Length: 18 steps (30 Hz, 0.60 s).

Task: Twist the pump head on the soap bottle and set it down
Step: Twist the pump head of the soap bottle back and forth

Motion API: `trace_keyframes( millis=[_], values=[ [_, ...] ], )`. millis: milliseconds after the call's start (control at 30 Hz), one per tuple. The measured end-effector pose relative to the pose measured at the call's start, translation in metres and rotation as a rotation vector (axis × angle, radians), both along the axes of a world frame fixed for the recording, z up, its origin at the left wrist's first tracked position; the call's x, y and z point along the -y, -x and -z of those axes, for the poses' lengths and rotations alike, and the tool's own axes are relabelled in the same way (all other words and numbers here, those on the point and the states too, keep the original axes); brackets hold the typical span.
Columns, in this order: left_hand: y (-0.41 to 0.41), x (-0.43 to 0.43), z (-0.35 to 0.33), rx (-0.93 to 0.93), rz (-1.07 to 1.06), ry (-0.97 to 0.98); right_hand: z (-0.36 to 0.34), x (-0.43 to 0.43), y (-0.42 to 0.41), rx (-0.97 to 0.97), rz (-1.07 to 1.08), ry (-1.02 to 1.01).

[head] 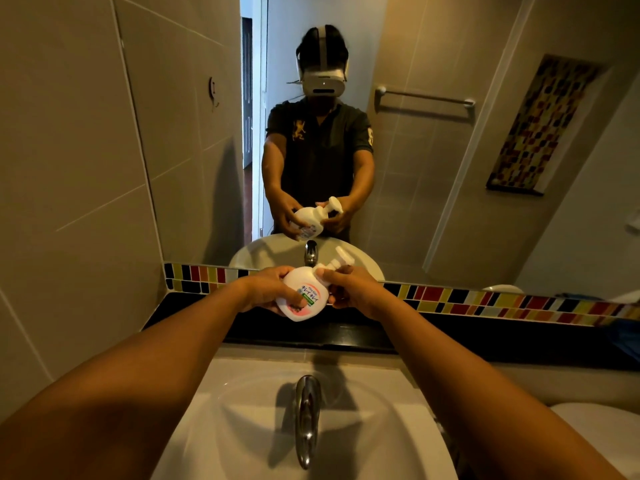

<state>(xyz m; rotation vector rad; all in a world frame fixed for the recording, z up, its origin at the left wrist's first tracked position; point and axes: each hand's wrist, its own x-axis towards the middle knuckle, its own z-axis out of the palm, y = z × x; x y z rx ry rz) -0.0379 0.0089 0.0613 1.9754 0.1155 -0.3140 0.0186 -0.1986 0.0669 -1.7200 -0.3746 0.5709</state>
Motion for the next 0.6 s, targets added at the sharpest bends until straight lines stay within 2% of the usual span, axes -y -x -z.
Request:
trace_keyframes(
  millis=[100,267,467,600],
  values=[
    [-0.0006,0.0008,-0.001,0.002,-0.003,0.002,-0.0028,-0.003,0.0017,0.046,0.003,0.029],
    [-0.0003,-0.0012,-0.0023,-0.003,-0.01,0.013,-0.0063,-0.0004,0.001,0.015,-0.033,0.021],
    [-0.0049,0.0037,-0.0035,0.029,-0.023,0.018,-0.0066,-0.0048,0.0046,0.184,0.122,0.041],
    [-0.0048,0.0015,-0.0072,-0.037,0.018,0.101,-0.0093,-0.0044,0.008,0.16,0.151,-0.003]
  ],
)
